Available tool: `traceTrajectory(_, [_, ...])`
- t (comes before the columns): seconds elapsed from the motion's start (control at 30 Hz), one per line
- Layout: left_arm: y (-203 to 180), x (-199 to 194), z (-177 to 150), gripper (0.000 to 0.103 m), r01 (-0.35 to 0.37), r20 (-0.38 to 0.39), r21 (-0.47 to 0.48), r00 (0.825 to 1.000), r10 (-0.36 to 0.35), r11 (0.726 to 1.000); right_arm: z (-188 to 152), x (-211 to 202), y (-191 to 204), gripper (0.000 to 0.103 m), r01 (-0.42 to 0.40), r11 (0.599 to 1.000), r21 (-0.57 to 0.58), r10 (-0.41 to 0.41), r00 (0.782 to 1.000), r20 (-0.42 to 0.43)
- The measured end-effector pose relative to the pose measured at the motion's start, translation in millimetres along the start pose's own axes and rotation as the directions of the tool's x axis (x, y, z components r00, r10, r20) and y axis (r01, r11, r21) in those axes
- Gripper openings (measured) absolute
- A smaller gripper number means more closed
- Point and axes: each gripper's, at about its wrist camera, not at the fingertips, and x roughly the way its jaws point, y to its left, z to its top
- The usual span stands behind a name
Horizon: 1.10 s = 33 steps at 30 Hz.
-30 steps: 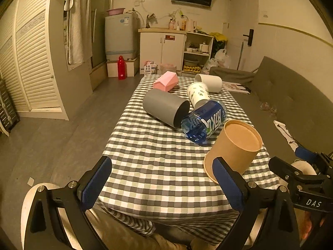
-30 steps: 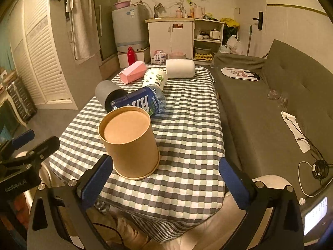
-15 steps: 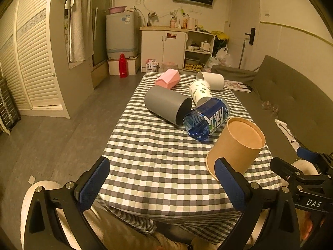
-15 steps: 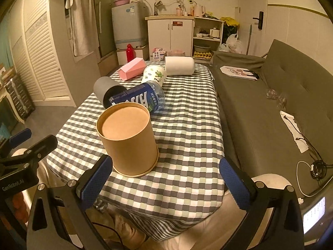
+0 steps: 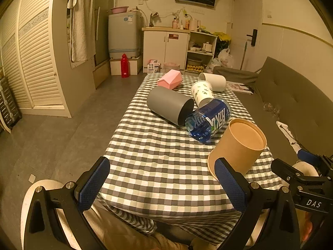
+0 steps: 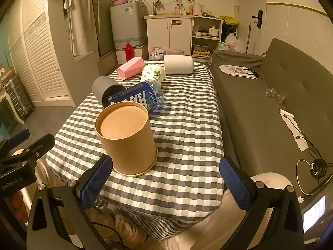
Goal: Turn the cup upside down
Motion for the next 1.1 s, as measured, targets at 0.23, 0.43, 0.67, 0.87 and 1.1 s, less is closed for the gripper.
traceTrajectory(0.23, [0.2, -0.5, -0.3, 0.103, 0.0, -0.001, -0.001, 1.0, 0.0, 1.0, 0.2, 0.8, 0.3, 0.103, 0.001, 1.0, -0.001, -0.001, 1.0, -0.003])
traceTrajectory(0.43, [0.3, -0.7, -0.3, 0.103, -0.003, 0.0, 0.0, 1.0, 0.003, 1.0, 0.1, 0.8, 0.3, 0.103, 0.001, 1.0, -0.001, -0.001, 1.0, -0.003])
traceTrajectory(0.67, [0.7, -0.7, -0.7, 0.103, -0.005, 0.0, 0.003, 1.0, 0.005, 1.0, -0.3, 1.4, 1.1, 0.103, 0.002, 1.0, -0.002, -0.002, 1.0, -0.005])
traceTrajectory(0.87, [0.6, -0.8, -0.7, 0.103, -0.002, -0.002, 0.001, 1.0, 0.002, 1.0, -2.1, 2.8, 1.0, 0.103, 0.003, 1.0, -0.002, -0.003, 1.0, -0.008])
traceTrajectory(1.1, [0.0, -0.7, -0.4, 0.103, -0.003, 0.0, 0.0, 1.0, 0.003, 1.0, -2.9, 4.4, 0.5, 0.103, 0.004, 1.0, -0.002, -0.004, 1.0, -0.015])
